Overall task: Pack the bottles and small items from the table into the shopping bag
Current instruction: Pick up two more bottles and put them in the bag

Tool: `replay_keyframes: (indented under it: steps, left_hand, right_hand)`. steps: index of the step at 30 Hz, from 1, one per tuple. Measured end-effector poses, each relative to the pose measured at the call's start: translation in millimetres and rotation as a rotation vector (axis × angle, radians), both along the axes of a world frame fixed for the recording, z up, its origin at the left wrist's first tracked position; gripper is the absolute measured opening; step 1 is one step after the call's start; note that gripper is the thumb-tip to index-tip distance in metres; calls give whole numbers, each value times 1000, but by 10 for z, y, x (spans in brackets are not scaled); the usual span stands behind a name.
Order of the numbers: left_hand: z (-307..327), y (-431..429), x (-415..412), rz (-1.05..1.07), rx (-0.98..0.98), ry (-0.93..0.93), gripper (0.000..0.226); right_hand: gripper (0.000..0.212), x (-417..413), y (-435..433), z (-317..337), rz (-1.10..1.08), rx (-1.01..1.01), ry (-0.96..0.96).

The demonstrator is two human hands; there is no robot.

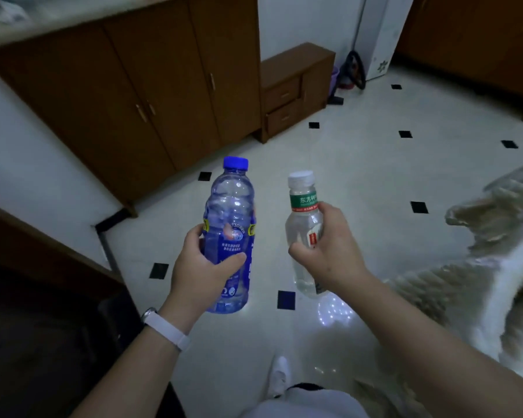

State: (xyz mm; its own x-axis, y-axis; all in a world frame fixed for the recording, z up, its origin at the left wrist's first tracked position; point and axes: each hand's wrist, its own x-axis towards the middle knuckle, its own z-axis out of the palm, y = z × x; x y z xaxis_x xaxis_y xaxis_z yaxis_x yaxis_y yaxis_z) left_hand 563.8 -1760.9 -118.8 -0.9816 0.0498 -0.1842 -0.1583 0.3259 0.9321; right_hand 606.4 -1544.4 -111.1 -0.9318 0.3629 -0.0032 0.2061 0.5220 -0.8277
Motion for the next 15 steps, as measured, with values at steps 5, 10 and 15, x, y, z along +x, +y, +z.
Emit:
replay_keyframes:
  steps: [5, 10, 15]
  left_hand:
    - [267, -7, -773, -4, 56, 38, 68]
    - [222, 154, -1526, -49, 113, 48, 68]
    - [-5, 500, -2324, -172, 241, 53, 62]
  right_hand:
    - [53, -787, 70, 169, 45, 30, 47]
    - [54, -1367, 261, 192, -17, 37, 60]
    - [55, -1929, 497, -13, -119, 31, -2]
